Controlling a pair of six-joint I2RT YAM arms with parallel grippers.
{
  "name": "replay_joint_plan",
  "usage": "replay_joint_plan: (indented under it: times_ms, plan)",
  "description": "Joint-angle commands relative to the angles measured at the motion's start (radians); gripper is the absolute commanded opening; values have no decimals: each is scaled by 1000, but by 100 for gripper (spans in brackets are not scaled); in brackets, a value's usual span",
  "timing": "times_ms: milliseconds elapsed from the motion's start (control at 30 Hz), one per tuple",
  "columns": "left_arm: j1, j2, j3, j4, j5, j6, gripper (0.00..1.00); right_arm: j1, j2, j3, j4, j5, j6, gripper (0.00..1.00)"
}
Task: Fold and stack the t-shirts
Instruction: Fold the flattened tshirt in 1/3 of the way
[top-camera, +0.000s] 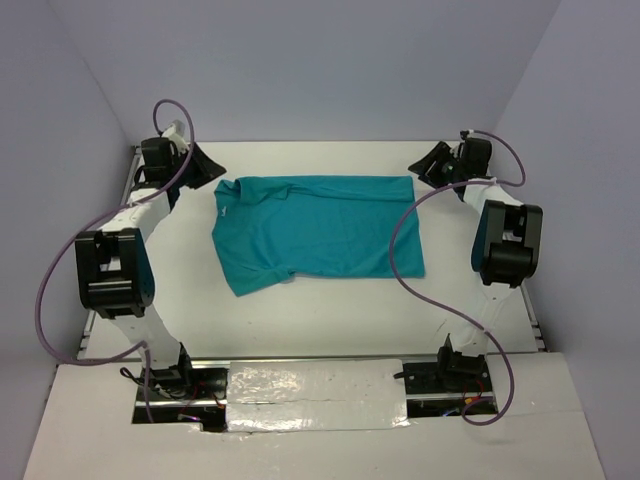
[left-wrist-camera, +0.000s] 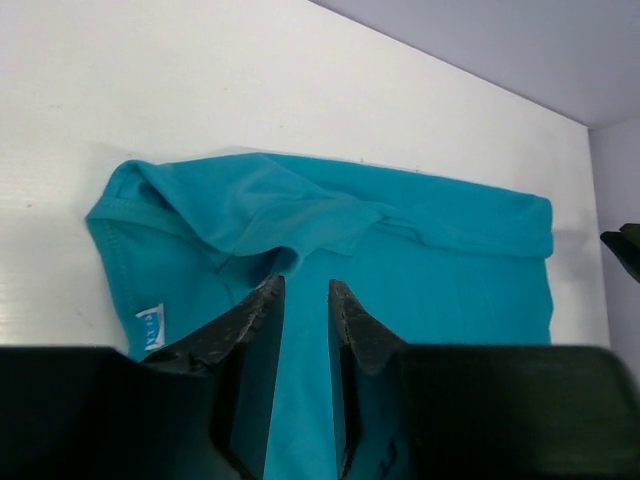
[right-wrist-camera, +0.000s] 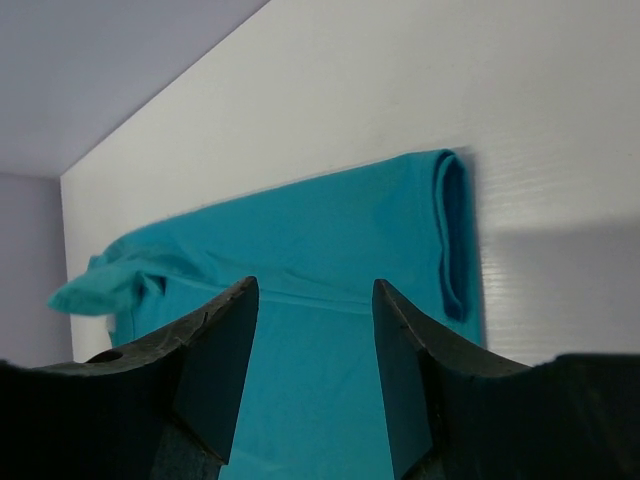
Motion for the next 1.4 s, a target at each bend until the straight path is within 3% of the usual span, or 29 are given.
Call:
replay_joint_plan:
  times_ms: [0, 133, 467, 667, 900, 1067, 1367]
  plan:
    - [-8, 51, 85, -4, 70, 21, 35, -6, -70, 8, -4, -107, -72, 56]
    - [-42, 147, 241, -108, 35, 19, 40, -6, -95, -5, -1, -130, -71, 56]
    - [-86, 374, 475, -283, 99, 48, 38, -6, -132, -53, 1, -150, -65, 56]
    - [-94, 372, 394, -300, 109, 67, 38, -8, -153, -65, -1, -167, -43, 56]
    - [-95, 290, 179, -240, 158, 85, 37, -14, -165, -85, -4, -179, -40, 56]
    - [-97, 322, 155, -322, 110, 116, 36, -15, -174, -98, 2, -181, -32, 56]
    - [-95, 227, 124, -256, 98, 88, 36, -15, -225, -128, -24, -211, -120, 57]
